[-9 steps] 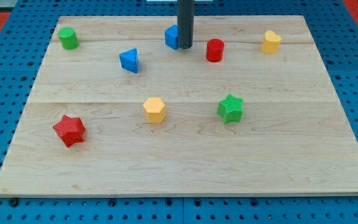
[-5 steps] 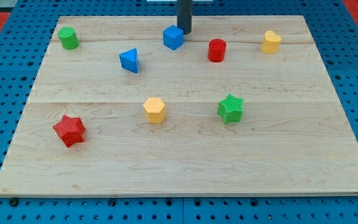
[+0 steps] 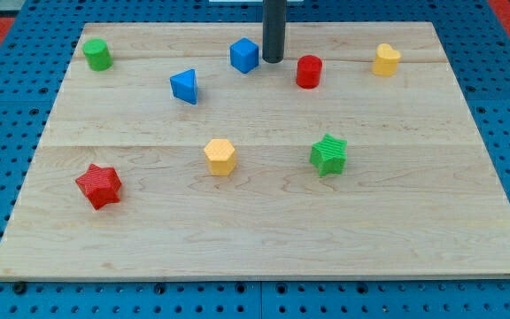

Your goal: Move the blue cube towards the top side

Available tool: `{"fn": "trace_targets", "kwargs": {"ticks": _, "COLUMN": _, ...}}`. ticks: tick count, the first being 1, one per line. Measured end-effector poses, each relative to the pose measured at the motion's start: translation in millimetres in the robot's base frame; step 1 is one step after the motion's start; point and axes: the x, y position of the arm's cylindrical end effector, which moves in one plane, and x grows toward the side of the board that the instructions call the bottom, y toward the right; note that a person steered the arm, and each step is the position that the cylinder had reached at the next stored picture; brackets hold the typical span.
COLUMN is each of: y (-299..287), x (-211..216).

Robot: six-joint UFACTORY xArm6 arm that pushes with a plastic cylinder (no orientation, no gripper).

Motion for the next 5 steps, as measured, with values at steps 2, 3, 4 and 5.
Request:
{"fn": "trace_targets", "kwargs": {"ticks": 2, "y": 2.3, "x": 2.5}}
{"fn": "trace_targets", "kwargs": {"ticks": 3, "y": -0.8, "x": 24.1}}
{"fn": "trace_targets", "kwargs": {"ticks": 4, "y": -6.6, "x": 47.5}}
{"fn": "trace_targets", "kwargs": {"ticks": 5, "y": -17.8, "x": 60.8}}
